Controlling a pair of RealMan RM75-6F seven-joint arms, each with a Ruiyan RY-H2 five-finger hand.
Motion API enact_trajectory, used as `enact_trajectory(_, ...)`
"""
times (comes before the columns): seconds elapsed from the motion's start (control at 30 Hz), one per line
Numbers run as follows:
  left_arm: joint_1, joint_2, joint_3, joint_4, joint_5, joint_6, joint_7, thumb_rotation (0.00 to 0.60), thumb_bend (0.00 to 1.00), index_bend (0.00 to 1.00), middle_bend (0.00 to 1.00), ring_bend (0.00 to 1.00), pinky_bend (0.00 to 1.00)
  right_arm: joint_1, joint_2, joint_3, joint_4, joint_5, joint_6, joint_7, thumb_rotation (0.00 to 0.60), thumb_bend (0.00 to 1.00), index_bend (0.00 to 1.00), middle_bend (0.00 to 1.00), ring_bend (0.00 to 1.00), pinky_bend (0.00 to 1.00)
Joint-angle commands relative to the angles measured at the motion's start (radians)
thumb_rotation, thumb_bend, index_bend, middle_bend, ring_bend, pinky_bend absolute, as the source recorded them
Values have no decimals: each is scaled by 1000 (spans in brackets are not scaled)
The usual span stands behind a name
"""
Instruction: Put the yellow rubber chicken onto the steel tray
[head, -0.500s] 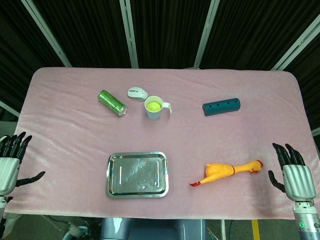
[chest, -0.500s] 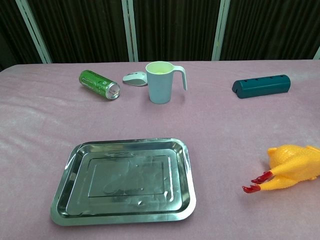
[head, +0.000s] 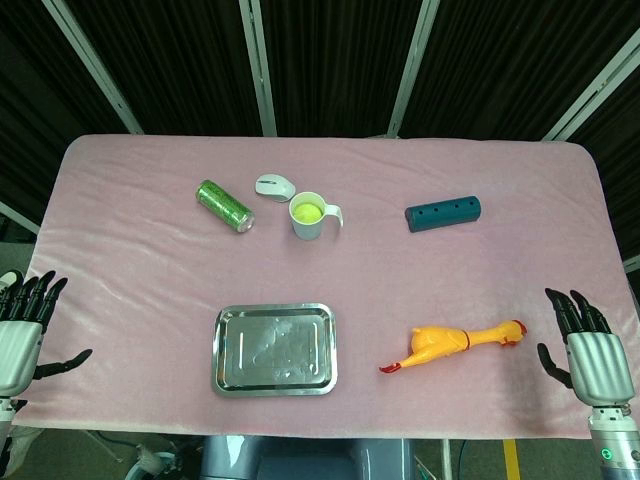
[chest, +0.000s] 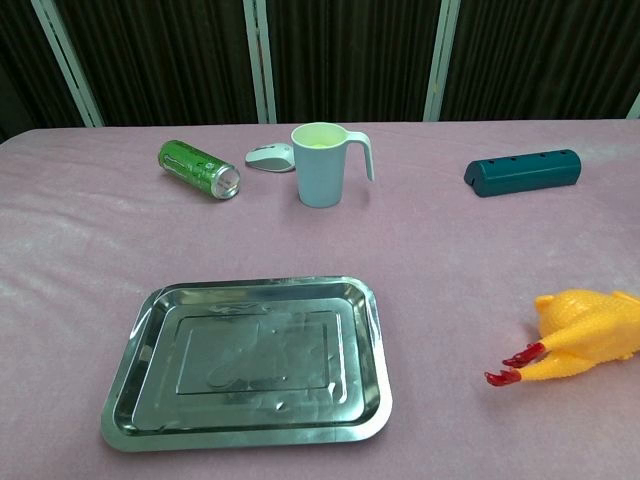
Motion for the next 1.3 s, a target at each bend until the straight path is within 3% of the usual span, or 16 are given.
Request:
enact_trajectory(0.03, 4, 0, 4, 2, 9, 7, -7, 600, 0, 0, 0, 0, 0, -4, 2, -4, 5, -9, 8, 12, 600, 406, 37, 147, 100, 206)
enact_trajectory(0.33, 11, 9, 11, 0, 23, 18, -15, 600, 0, 0, 0, 0, 0, 4, 5, -17, 14, -42, 0, 35, 600, 406, 66, 153, 116, 225)
enact_trajectory(0.7, 14, 36, 13, -18, 34, 25, -15, 600, 0, 0, 0, 0, 0, 113, 0, -31, 38, -106, -149, 40, 600, 396, 163, 199, 147, 255)
enact_trajectory(0.9, 17, 49, 10, -35, 27, 26, -11, 600, 0, 0, 0, 0, 0, 184, -48, -34, 106, -110, -255, 55, 600, 388, 282, 231, 164, 266)
enact_trajectory(1.3, 14, 58, 4, -53, 19, 17, 4, 600, 0, 0, 0, 0, 0, 236, -133, -57, 237, -88, -348, 88, 600, 387, 340, 262, 189, 266)
